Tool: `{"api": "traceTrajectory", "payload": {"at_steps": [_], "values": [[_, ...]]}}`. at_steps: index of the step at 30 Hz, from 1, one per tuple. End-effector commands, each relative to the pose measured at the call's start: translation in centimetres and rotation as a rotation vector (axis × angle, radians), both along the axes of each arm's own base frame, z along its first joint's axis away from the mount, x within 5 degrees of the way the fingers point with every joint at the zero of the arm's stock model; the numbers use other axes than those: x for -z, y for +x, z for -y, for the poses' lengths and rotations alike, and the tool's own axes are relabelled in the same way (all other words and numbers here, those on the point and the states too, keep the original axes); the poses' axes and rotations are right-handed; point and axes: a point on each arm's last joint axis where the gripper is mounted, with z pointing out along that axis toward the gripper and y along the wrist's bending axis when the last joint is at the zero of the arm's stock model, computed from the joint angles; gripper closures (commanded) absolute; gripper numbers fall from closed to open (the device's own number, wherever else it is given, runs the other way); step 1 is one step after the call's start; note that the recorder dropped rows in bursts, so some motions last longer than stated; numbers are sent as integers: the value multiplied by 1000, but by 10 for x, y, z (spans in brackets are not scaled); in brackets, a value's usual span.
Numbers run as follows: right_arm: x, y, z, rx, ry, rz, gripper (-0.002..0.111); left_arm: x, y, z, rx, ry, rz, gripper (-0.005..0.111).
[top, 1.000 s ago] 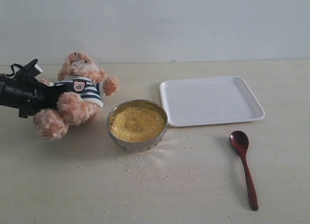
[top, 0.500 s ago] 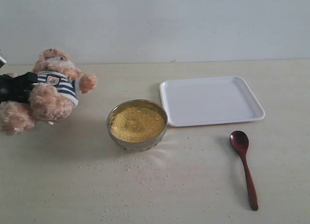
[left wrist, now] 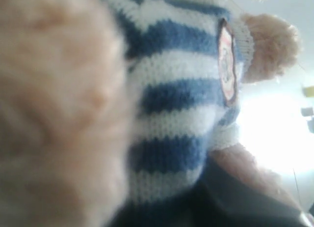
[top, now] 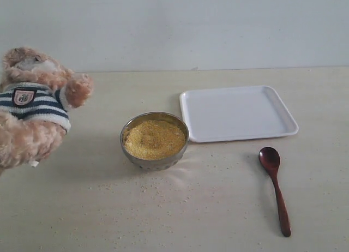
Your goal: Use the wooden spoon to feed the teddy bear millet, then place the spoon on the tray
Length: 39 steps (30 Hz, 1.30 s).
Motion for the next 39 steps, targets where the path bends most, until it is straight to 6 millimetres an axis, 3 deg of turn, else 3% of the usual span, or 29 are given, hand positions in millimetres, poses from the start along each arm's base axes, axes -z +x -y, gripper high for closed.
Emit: {"api": "traceTrajectory", "payload": {"at_steps": [1, 5, 8, 23, 39], "values": [[-1, 0, 0, 4, -3, 15, 93, -7, -34, 14, 68, 35, -41, 99], [-1, 0, 0, 4, -3, 15, 93, 3, -58, 19, 75, 109, -129, 99], [-1, 0, 0, 4, -3, 15, 93, 8, -65, 21, 36, 117, -146, 99], [-2, 0, 0, 5, 0, 27, 93, 4, -65, 23, 69, 94, -140, 99], [-2, 0, 0, 5, 0, 27, 93, 19, -69, 18, -24, 163, -166, 99]]}}
